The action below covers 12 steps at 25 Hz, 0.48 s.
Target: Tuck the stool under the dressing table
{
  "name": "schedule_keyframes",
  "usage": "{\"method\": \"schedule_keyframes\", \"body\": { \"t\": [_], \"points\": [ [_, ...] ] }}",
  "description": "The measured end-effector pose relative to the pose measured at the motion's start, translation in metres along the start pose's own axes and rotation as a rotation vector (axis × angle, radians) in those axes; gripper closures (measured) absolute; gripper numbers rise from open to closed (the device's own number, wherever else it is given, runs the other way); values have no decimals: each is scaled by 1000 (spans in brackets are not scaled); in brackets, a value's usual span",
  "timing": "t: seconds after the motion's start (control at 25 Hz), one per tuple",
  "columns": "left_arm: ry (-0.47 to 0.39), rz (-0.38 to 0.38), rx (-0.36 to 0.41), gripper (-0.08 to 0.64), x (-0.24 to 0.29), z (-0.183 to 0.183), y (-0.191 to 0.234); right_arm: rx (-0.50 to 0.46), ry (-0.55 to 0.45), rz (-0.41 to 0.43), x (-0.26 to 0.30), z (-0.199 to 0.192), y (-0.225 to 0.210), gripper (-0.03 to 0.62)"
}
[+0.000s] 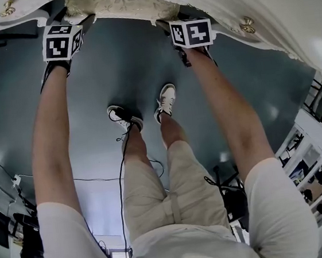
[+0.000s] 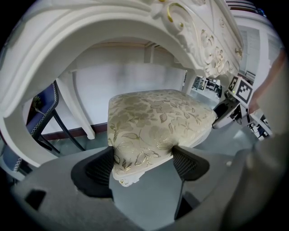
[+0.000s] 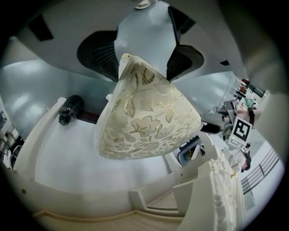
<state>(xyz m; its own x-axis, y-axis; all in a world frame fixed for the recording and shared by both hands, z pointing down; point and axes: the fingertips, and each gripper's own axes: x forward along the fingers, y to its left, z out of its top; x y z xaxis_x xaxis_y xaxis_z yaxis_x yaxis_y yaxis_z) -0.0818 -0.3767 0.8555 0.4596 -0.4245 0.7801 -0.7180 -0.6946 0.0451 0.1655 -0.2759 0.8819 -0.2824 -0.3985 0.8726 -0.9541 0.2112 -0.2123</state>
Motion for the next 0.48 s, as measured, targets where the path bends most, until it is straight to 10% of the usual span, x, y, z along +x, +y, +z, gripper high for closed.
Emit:
{"method": "schedule_keyframes", "body": {
  "t": [0.48],
  "points": [
    [-61, 50, -2, 146, -5, -4, 2, 7, -68, 20, -3, 0, 3, 279]
  ]
}}
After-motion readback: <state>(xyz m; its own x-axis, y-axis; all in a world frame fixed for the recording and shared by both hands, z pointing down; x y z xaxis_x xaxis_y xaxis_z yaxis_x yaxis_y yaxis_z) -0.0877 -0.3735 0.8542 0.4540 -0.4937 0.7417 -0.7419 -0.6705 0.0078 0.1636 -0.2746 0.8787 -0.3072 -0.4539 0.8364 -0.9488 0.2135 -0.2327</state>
